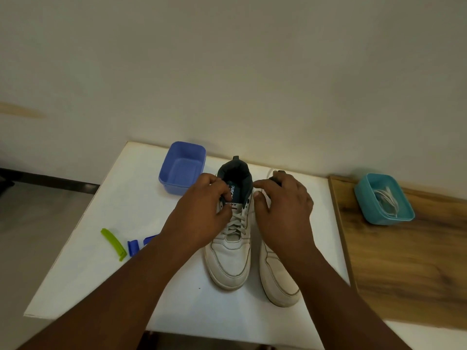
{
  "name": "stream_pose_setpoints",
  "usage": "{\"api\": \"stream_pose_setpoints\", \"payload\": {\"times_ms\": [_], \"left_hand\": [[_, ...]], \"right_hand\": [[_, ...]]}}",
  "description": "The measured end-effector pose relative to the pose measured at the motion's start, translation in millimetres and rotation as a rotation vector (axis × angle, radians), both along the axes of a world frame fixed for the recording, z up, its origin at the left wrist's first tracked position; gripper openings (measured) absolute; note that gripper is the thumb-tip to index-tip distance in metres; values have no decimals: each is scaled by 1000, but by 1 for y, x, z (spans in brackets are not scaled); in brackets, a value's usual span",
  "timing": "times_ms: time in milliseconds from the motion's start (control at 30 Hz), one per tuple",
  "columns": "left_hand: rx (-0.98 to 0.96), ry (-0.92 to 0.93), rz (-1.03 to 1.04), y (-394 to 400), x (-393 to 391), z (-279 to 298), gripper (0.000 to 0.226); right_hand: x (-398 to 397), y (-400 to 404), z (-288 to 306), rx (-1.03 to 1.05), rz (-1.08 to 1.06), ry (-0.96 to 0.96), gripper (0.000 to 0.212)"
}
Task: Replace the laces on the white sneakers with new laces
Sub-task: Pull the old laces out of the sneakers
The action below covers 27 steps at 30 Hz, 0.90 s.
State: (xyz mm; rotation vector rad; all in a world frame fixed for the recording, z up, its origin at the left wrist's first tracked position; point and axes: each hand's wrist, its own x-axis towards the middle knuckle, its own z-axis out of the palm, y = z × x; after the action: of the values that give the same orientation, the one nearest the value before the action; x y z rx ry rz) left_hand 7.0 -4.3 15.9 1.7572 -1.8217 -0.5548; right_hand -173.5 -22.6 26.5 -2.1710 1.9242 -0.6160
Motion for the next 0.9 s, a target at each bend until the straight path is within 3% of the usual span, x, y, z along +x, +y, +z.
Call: {"api": "stream_pose_setpoints", "payload": {"times_ms": [133,300,467,600,800,900], "left_hand": [[15,23,-7,-1,3,-1,12],[8,47,-21,-2,5,1,10],[20,31,-70,-2,8,3,22],[-4,42,-48,-3,9,1,35],[23,46,-52,-6,5,2,20],[17,75,-52,-6,8,2,22]], "right_hand": [[6,2,-5,100,171,-64,28],[19,8,-14,134,299,-1,22],[21,7,-22,82,238,69,17],[8,6,-14,-50,52,46,42],[16,9,-17,113,283,91,28],[20,8,-20,127,299,29,18]]}}
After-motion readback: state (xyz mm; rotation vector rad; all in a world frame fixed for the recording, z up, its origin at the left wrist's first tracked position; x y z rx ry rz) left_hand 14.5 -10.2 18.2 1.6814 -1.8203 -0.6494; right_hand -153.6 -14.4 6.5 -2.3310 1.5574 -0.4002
